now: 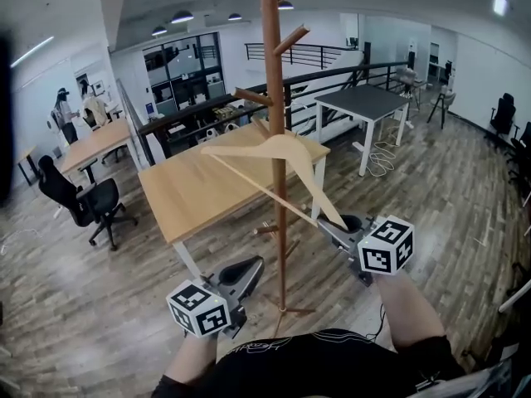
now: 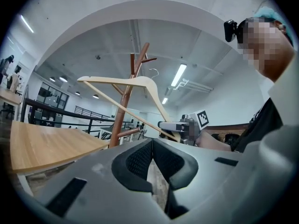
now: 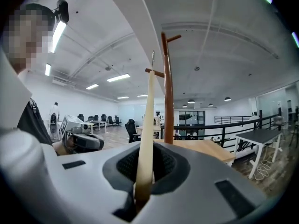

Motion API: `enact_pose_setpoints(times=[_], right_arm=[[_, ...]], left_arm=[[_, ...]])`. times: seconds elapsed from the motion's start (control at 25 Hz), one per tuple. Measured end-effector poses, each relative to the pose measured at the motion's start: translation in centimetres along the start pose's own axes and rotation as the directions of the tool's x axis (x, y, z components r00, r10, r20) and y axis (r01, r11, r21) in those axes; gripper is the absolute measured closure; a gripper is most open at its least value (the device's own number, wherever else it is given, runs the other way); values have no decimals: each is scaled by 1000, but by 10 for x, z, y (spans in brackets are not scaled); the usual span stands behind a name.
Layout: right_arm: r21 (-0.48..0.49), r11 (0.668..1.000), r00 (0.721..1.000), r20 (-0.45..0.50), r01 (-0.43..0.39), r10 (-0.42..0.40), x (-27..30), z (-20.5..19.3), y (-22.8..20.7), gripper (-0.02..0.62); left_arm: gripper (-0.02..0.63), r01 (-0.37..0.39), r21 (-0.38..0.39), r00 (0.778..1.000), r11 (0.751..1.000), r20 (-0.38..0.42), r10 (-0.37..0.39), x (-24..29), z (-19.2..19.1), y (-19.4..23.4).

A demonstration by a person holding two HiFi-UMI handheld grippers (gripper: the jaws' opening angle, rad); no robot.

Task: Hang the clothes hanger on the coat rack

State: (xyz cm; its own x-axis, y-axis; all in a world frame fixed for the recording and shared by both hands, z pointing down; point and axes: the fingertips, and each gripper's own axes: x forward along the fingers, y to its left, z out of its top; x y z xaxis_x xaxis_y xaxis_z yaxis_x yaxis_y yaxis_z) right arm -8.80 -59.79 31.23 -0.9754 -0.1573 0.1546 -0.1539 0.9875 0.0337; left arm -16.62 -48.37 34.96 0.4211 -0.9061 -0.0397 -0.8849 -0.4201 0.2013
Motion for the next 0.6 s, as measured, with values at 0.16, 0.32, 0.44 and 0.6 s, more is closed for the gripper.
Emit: enact_pose_setpoints(times=[0.16, 0.32, 0.44, 0.6], right_arm=[[-23, 1000, 1000, -5, -6, 6, 15, 16, -11, 553], [-40, 999, 1000, -8, 0, 0, 29, 27, -18, 554], [-34, 999, 1000, -2, -7, 7, 40, 32, -20, 553], [-11, 1000, 1000, -18, -15, 15, 55, 31, -27, 553]], left_arm=[[598, -21, -16, 1000, 1000, 9, 22, 2, -2, 8], [598, -40, -25, 999, 999, 16, 40, 1, -4, 15], [598, -58, -30, 998, 998, 27, 59, -2, -3, 21], [598, -77, -31, 996, 997, 38, 78, -7, -2, 29]])
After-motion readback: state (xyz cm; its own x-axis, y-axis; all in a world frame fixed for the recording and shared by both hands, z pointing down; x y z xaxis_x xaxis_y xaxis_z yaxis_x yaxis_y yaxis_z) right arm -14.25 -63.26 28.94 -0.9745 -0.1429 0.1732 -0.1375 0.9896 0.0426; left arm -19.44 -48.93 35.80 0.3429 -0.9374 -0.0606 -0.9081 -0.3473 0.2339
